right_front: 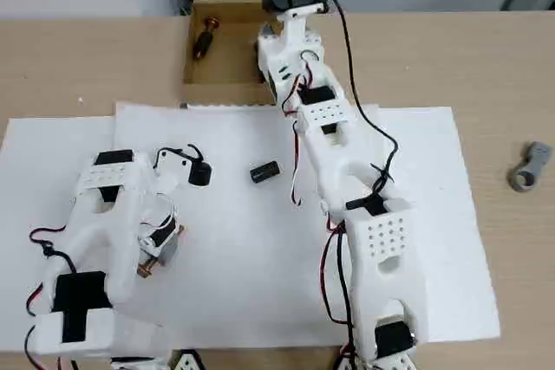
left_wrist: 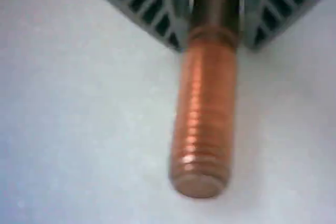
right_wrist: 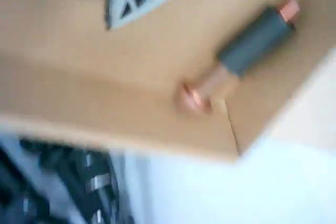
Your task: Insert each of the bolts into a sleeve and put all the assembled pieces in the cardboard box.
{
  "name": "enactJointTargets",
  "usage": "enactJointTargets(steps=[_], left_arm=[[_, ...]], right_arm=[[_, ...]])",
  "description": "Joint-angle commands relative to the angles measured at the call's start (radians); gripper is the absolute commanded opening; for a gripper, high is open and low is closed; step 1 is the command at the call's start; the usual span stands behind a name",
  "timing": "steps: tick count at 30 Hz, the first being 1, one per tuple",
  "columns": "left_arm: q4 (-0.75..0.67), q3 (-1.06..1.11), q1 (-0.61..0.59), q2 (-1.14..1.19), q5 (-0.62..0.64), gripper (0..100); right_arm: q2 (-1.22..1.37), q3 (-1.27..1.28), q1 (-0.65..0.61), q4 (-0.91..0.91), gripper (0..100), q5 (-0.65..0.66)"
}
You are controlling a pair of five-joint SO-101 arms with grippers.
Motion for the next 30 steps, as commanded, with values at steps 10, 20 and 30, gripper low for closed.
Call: enactJointTargets(steps=[10, 20, 30], left_arm=[[-0.078, 0.008, -0.009, -0.026, -0.169, 1], [0.046, 0.008, -0.011, -0.308, -0.427, 1], [0.183, 0.005, -0.011, -0.557, -0.713, 1]], right_arm=[[-0.295, -0.052, 0.010, 0.053, 17.3, -0.003], [-0.383, -0.052, 0.033, 0.199, 17.3, -0.005], [-0.380, -0.052, 0.082, 0.240, 17.3, -0.002]])
